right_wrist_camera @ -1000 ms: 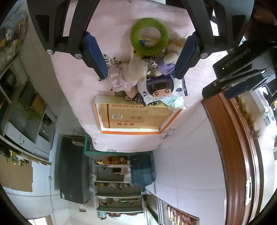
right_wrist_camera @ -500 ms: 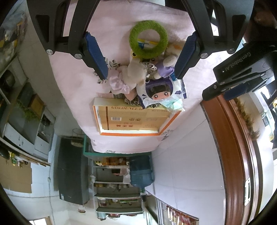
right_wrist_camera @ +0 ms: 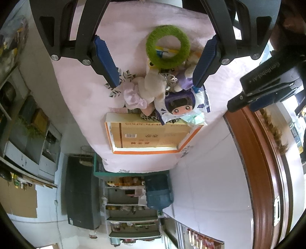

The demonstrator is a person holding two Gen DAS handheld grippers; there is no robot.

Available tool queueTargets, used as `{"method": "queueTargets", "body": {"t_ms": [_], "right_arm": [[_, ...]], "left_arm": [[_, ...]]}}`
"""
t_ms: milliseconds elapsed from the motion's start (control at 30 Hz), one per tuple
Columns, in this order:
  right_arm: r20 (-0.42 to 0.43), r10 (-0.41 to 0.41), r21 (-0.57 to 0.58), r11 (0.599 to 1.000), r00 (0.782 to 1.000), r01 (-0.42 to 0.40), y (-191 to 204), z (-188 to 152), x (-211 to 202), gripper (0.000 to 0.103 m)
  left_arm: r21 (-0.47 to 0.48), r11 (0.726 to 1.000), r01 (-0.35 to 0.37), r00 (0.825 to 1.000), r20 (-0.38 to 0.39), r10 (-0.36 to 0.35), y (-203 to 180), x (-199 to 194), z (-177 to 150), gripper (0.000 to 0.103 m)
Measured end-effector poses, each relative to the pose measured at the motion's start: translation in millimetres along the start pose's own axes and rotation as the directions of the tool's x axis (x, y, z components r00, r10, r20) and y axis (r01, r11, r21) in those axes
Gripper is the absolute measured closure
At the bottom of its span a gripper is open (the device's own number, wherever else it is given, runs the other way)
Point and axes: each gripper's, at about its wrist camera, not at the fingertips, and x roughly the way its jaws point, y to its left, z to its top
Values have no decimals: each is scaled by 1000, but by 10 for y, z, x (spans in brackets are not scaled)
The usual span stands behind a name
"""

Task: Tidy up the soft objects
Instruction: 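Grasp the green fuzzy ring with the right gripper while the left grasps the white bunny plush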

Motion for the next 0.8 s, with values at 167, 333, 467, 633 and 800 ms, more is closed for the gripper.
{"method": "queueTargets", "body": {"t_ms": [167,333,467,633,800], "right_arm": [[-32,-1,29,1000,999,2,-109,-60,43,23],[-88,10,56,998,996,-5,-195,-170,130,23],[-144,41,66,997,989,-32,-241,-321,247,23],[-198,56,77,996,979,-41,-270,-431,421,42],[-237,93,88,993,967,-74,-268,-483,563,59]], "left_arm": [[-2,1000,-2,1000,-11,2,25,50,-23,40],[4,1000,0,1000,-10,0,57,92,-79,40],[5,1000,29,999,-24,-29,138,165,-165,40],[-1,993,122,991,-52,-122,195,236,-338,40],[57,978,201,978,-72,-196,82,277,-523,40]]}}
